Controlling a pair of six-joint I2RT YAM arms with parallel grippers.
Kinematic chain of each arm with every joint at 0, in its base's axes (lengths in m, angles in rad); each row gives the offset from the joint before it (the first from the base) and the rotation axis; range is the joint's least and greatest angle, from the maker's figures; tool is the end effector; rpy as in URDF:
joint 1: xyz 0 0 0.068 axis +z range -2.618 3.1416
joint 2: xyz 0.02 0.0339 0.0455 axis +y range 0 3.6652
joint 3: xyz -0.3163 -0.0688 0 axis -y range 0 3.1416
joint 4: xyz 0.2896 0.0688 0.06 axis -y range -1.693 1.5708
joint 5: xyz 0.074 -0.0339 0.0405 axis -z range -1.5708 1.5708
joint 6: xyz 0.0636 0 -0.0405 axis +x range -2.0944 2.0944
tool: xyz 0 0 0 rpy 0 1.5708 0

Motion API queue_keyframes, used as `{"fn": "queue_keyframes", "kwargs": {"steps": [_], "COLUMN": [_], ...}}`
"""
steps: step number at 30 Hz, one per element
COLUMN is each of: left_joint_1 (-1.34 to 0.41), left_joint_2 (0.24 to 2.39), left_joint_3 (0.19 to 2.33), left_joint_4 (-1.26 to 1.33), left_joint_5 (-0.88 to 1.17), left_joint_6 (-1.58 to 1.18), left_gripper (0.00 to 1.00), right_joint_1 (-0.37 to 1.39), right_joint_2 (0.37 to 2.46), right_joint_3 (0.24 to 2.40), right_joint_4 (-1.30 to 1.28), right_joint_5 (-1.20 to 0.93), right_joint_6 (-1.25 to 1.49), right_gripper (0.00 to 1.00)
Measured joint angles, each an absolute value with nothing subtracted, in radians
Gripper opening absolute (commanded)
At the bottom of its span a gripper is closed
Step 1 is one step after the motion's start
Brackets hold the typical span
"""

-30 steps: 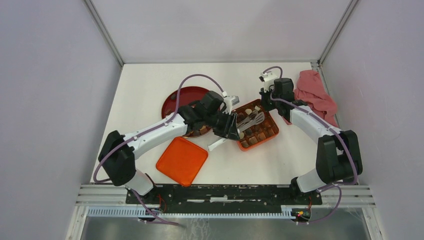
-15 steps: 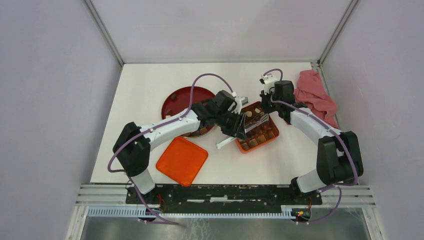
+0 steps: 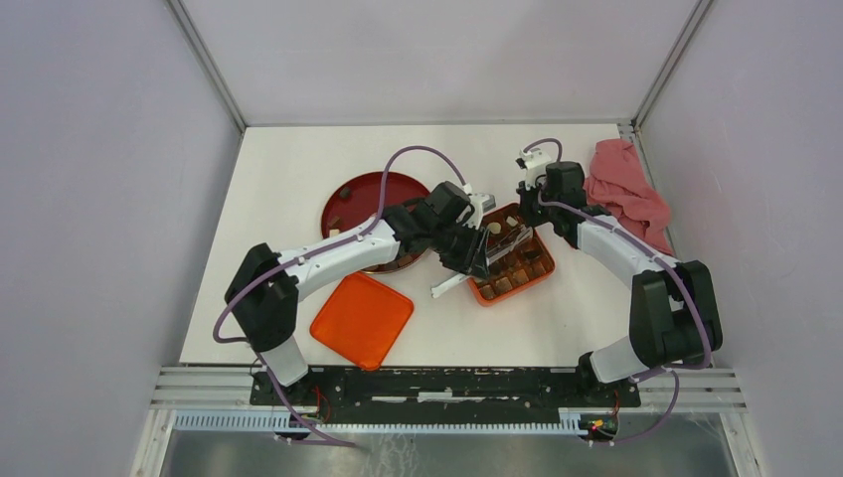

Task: Pack the chocolate
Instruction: Adjust the packing box at the center of the board.

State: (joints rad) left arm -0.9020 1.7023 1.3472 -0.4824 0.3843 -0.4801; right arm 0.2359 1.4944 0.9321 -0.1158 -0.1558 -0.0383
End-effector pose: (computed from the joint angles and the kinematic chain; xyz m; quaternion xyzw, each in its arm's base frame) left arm 0.2559 -0.3622 0.2839 0.2588 0.8817 -0.3617 0.1575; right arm 0.3666 0.0983 0.2394 -0.1562 0.8863 0.1123 0.4213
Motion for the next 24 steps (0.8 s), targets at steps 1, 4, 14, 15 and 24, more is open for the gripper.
{"fn": "queue_keyframes", "kwargs": {"steps": [1, 4, 14, 15, 24], "left_joint_1": [-0.902, -0.906, -0.904, -0.899, -0.740], "left_joint_2": [1.702, 1.693, 1.486, 1.460, 1.369], "left_joint_3": [1.347, 1.347, 1.257, 1.249, 1.203], "left_joint_4": [-0.483, -0.503, -0.562, -0.569, -0.661], "left_joint_5": [0.381, 0.365, 0.211, 0.195, 0.131], "left_joint_6": [-0.480, -0.476, -0.472, -0.472, -0.471], "left_gripper": [0.09, 0.11, 0.15, 0.15, 0.15], "right_joint_1": [0.236, 0.236, 0.213, 0.213, 0.201], "right_joint_2": [1.494, 1.494, 1.547, 1.554, 1.621], "right_joint_3": [0.927, 0.912, 0.871, 0.870, 0.871], "right_joint_4": [-0.111, -0.097, -0.070, -0.070, -0.066], "right_joint_5": [-0.156, -0.156, -0.168, -0.168, -0.187], "right_joint_6": [-0.038, -0.038, -0.001, 0.001, 0.033], "right_gripper": [0.02, 0.03, 0.05, 0.06, 0.16]}}
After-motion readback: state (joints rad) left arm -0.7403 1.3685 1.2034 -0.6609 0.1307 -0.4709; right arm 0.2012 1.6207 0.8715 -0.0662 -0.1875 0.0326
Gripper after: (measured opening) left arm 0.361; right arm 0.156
